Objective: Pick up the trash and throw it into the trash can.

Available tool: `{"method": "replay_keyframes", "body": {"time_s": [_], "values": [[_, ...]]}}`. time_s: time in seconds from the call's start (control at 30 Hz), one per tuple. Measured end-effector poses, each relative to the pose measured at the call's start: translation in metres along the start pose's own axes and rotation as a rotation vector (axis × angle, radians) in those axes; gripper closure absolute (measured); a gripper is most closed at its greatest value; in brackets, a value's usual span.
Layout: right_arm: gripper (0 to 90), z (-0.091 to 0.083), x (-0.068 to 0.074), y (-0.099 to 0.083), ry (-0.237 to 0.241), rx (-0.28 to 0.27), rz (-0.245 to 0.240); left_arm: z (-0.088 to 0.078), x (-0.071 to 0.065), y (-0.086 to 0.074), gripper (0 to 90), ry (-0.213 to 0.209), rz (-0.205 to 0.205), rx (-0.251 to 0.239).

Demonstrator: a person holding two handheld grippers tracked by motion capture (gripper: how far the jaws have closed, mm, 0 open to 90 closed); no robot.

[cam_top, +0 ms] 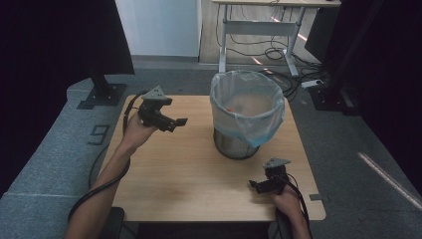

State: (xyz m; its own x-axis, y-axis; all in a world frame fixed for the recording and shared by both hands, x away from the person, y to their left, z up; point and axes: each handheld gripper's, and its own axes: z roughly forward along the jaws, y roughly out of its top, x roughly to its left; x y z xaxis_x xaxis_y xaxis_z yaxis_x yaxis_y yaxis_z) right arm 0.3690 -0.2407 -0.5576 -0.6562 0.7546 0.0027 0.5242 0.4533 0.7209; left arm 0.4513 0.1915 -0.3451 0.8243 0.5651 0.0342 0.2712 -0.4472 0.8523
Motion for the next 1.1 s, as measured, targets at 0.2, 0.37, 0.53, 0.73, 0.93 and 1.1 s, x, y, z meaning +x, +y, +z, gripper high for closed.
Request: {"method": "replay_keyframes", "body": {"time_s": [0.2, 0.37, 0.53, 0.73, 0.93, 1.1], "values": [[0.0, 0.0, 0.0, 0.0, 0.0, 0.001, 0.0, 0.001, 0.003, -0.03, 0.0, -0.008, -0.022, 0.0], [0.0, 0.0, 0.0, 0.0, 0.0, 0.001, 0.001, 0.003, 0.006, -0.056, 0.0, -0.003, -0.043, 0.012], [0.0, 0.0, 0.0, 0.0, 0.0, 0.001, 0.001, 0.007, 0.005, -0.077, 0.0, 0.008, -0.051, 0.024], [0.0, 0.0, 0.0, 0.0, 0.0, 0.001, 0.003, 0.014, 0.003, -0.103, 0.0, 0.001, -0.081, 0.03], [0.0, 0.0, 0.0, 0.0, 0.0, 0.0, 0.001, 0.022, 0.001, -0.13, 0.0, -0.007, -0.122, 0.041], [0.0, 0.0, 0.0, 0.0, 0.0, 0.0, 0.002, 0.028, -0.001, -0.151, 0.0, -0.006, -0.147, 0.056]]}}
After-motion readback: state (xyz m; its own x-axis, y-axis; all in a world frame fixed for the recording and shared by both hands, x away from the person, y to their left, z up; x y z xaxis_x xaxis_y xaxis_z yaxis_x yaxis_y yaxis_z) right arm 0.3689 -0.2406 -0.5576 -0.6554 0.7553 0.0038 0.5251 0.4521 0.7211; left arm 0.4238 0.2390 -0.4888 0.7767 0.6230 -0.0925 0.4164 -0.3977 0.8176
